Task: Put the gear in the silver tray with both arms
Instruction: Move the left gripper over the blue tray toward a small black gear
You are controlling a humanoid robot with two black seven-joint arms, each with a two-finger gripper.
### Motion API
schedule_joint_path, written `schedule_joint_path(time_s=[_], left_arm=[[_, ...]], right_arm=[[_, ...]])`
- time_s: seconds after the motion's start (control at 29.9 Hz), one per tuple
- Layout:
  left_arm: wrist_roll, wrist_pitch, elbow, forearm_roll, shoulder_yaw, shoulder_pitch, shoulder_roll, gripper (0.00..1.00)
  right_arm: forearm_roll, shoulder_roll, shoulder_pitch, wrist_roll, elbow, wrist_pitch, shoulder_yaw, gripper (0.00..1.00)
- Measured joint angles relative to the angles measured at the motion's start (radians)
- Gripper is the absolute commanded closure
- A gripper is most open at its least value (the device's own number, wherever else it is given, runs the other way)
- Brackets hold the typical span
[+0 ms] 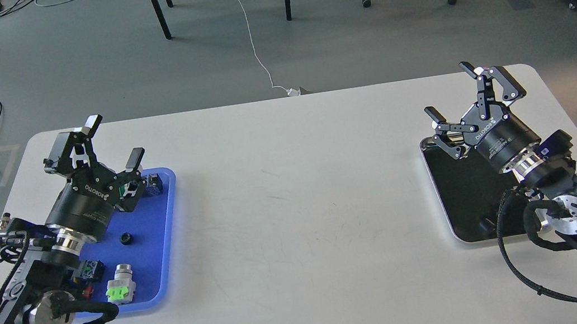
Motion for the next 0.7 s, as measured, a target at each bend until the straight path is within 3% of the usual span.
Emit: schedule_joint_path(time_s=[0.37,0.7], left_arm=[[0.0,-0.004,0.006,-0.003,0.001,0.003,0.005,0.02],[-0.035,-0.039,0.023,-0.108,0.005,-0.008,0.032,0.02]], right_arm=[[-0.002,0.004,-0.001,0.0,-0.001,0.0,-0.001,0.01],[-0.001,0.005,-0.001,0.0,0.0,0.0,0.001,0.01]])
